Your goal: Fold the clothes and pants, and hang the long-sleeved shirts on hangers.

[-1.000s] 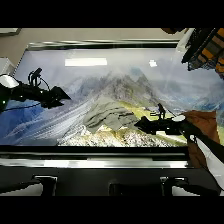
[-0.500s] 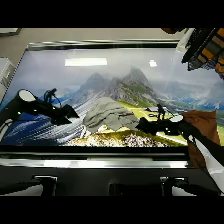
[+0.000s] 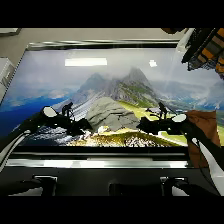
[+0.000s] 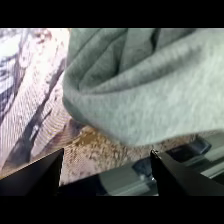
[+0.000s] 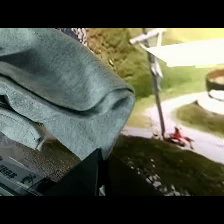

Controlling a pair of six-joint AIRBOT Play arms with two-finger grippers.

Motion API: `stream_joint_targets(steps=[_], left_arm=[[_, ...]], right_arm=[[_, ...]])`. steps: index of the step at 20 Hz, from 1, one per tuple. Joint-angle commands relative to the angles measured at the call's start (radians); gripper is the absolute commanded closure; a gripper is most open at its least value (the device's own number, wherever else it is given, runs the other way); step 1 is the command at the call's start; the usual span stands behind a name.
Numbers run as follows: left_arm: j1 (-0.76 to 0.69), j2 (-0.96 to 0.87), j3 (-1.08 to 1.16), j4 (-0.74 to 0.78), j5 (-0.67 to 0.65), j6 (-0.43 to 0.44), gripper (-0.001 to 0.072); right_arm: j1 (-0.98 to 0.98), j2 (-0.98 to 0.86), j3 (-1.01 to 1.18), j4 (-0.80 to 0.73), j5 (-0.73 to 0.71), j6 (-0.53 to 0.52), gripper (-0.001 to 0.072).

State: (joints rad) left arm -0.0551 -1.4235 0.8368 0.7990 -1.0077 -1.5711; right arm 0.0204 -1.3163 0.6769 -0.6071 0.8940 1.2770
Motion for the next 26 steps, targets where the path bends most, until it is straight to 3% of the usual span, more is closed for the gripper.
stream_joint_targets(steps=[1,7,8,9,10,13,16,18,26], left_arm=[[-0.021,-0.021,-0.013,-0.056,0.1,0.0,0.0106],[-0.078,-0.078,-0.013,-0.082,0.135,-0.001,0.0134],[-0.084,-0.079,-0.012,-0.09,0.146,-0.001,0.032],[-0.083,-0.079,-0.008,-0.105,0.148,0.0,0.0614],[-0.074,-0.078,0.005,-0.108,0.145,0.0,0.0683],[-0.02,-0.056,0.08,-0.108,0.114,0.011,0.0684],[0.063,-0.014,0.232,-0.108,0.031,0.083,0.0684],[0.122,0.014,0.373,-0.107,-0.047,0.108,0.0684],[0.359,0.218,0.944,-0.107,-0.257,0.113,0.0684]], right_arm=[[0.001,0.01,0.001,-0.007,0.024,0.015,0.0681],[0.001,0.01,0.001,-0.007,0.056,0.015,0.0681],[0.001,0.013,0.001,-0.007,0.06,0.014,0.0681],[0.001,0.022,0.001,-0.007,0.061,0.015,0.0681],[0.001,0.036,0.001,-0.007,0.057,0.015,0.0681],[0.001,0.109,0.023,-0.021,0.026,0.015,0.0683],[0.001,0.162,0.146,-0.057,0.023,-0.024,0.0683],[0.001,0.186,0.292,-0.077,0.021,-0.034,0.0683],[0.001,0.279,1.008,-0.407,0.176,0.102,0.0682]])
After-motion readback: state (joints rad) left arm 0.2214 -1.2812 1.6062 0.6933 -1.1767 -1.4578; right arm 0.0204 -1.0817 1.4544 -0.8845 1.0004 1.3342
